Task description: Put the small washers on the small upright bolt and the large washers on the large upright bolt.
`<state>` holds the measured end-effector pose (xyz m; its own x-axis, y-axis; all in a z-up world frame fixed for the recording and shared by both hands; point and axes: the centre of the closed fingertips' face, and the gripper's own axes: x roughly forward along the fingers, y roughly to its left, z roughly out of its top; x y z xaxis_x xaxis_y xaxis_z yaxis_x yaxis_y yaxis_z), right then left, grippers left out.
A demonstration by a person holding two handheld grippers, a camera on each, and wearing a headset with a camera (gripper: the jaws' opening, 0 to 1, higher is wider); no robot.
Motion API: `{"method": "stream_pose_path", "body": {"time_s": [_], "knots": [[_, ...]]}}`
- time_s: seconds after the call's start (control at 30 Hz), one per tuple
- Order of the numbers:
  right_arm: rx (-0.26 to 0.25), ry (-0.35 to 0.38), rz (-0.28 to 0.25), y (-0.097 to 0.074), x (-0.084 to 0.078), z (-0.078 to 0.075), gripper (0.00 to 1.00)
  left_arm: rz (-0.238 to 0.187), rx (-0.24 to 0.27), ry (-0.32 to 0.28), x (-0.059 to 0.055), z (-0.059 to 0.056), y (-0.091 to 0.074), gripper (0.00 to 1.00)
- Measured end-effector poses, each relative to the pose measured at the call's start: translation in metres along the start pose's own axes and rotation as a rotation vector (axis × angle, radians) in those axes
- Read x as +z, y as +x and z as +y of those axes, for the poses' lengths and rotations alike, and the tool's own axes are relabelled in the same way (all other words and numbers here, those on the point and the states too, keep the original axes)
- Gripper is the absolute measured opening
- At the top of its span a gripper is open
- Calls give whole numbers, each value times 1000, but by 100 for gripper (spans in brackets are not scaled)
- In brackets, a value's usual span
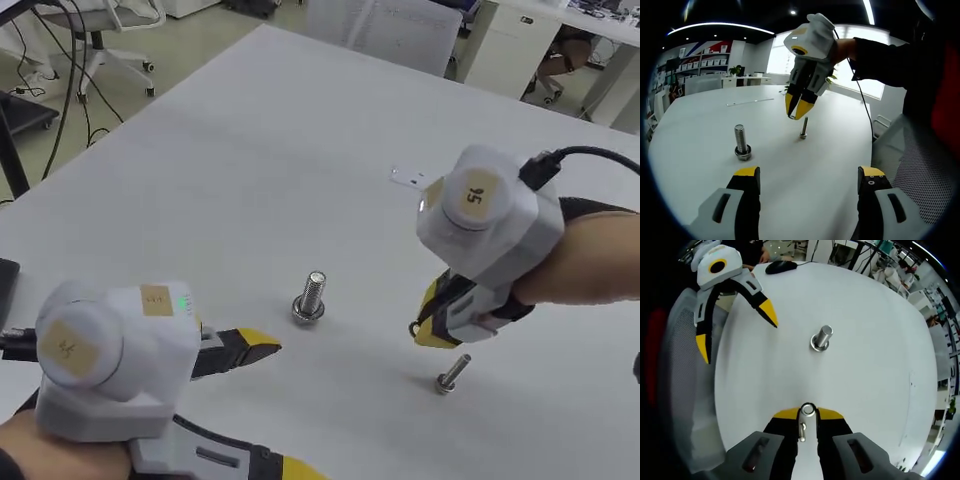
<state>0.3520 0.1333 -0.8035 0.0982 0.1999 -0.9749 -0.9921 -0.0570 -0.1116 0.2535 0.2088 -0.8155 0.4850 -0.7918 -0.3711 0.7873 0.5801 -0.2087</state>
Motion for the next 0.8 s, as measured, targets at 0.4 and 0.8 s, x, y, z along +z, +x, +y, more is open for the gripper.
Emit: {"method": "stream_pose_path", "body": {"time_s": [0.4, 0.8], "knots": [[-18, 23, 27, -13, -21, 0, 14, 10, -9, 4, -1, -3, 1, 80], [-2, 39, 60, -16, -36, 5, 14, 18, -16, 10, 0, -4, 1, 79]]}}
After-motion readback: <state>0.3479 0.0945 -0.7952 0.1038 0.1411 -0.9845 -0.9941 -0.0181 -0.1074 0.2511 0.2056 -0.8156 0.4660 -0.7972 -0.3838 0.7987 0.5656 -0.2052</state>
